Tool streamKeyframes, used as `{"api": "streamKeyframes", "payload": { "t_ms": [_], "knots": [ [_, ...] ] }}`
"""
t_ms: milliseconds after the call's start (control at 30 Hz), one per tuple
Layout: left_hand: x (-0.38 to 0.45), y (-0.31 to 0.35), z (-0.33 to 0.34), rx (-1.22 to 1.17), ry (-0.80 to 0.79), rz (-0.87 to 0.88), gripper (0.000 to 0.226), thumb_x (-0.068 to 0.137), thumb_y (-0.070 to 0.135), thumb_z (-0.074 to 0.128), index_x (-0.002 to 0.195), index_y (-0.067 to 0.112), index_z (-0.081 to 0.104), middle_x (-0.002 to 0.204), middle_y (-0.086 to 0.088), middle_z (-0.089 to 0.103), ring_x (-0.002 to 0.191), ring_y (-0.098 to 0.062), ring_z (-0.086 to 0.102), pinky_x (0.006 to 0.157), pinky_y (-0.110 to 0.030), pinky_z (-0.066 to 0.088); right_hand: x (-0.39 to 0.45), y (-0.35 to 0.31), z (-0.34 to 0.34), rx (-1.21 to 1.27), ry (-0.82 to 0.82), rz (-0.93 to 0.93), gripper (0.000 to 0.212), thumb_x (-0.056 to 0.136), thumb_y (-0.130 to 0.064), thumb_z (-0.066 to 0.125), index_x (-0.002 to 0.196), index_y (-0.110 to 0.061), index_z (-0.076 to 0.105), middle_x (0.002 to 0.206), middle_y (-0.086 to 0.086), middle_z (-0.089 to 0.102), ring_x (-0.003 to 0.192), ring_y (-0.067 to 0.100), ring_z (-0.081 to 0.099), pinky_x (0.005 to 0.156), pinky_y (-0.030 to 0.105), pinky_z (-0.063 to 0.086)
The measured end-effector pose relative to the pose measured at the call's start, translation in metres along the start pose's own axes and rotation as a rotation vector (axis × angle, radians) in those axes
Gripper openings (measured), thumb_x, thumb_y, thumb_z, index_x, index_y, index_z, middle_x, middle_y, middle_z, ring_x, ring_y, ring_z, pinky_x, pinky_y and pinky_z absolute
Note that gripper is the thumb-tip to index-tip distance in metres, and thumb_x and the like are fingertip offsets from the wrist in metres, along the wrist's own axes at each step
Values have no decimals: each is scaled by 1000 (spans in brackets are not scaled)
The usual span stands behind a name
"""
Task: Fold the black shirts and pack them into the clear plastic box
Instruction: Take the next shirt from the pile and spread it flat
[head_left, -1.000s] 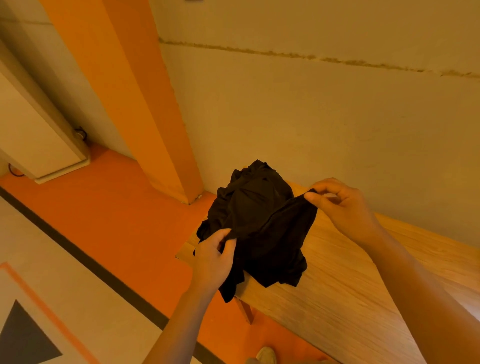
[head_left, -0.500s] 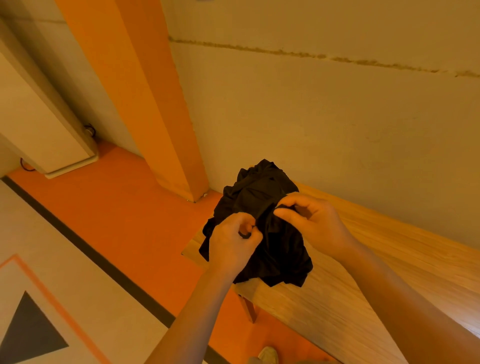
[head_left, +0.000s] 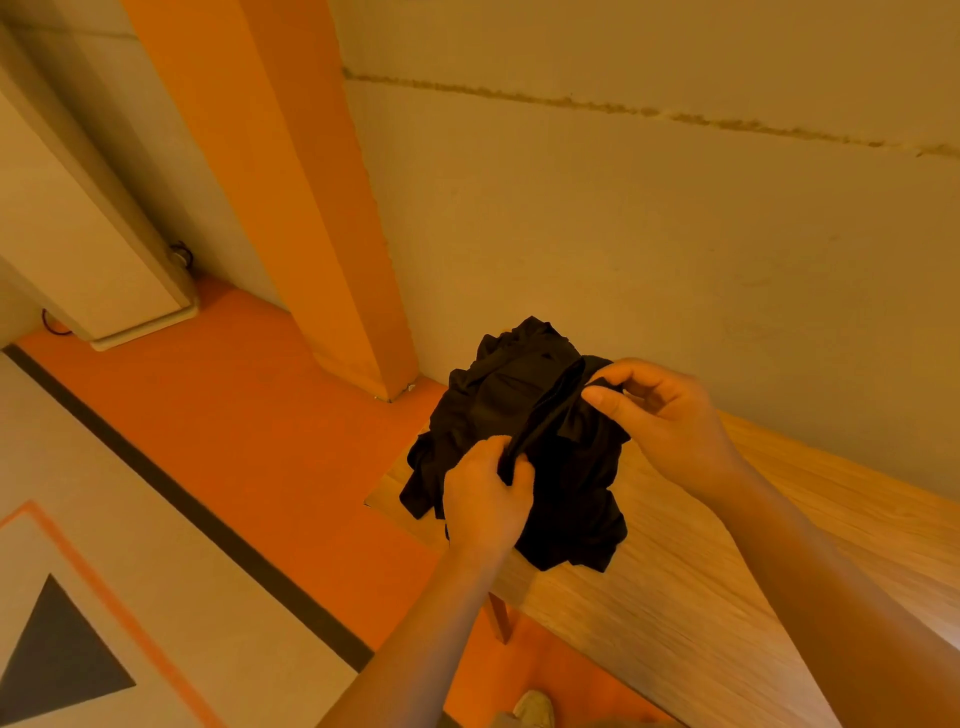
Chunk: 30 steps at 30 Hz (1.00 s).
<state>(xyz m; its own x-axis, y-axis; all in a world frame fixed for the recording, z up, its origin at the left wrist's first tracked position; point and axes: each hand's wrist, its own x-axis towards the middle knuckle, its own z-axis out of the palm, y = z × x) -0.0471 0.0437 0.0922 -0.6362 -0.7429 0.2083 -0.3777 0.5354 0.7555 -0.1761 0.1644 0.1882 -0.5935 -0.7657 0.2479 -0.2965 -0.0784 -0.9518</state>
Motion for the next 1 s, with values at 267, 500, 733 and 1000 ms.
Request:
{"api": "streamKeyframes", "payload": {
  "t_ms": [267,500,733,1000],
  "knots": [
    [-10,-57,-27,-36,-81,-78,21,95,23,60,113,17,68,104,4,67,90,-6,60,79,-18,48,3,16,-16,-31,84,80,12,88,-14,63,84,-24,69,82,-15,70,81,4,66,67,15,51],
    [1,-65,-61,-78,-16,-138,23,96,20,57,119,18,63,103,8,59,87,5,54,71,-7,44,3,33,-13,-116,83,199,7,88,-21,64,87,-25,70,87,-8,70,86,13,68,72,26,55],
    [27,-28,-93,-124,74,-90,11,94,30,57,94,24,66,68,5,56,62,-7,54,56,-19,38,13,42,-34,-535,104,136,15,89,-22,64,101,-19,73,104,-10,61,104,9,50,85,20,37],
    [113,77,-96,-199,-345,-9,13,90,21,66,97,11,70,72,-15,66,57,-21,63,62,-31,57,33,5,-73,-454,-32,176,12,91,-20,62,94,-28,70,90,-19,68,83,-10,60,72,6,44]
  ]
}}
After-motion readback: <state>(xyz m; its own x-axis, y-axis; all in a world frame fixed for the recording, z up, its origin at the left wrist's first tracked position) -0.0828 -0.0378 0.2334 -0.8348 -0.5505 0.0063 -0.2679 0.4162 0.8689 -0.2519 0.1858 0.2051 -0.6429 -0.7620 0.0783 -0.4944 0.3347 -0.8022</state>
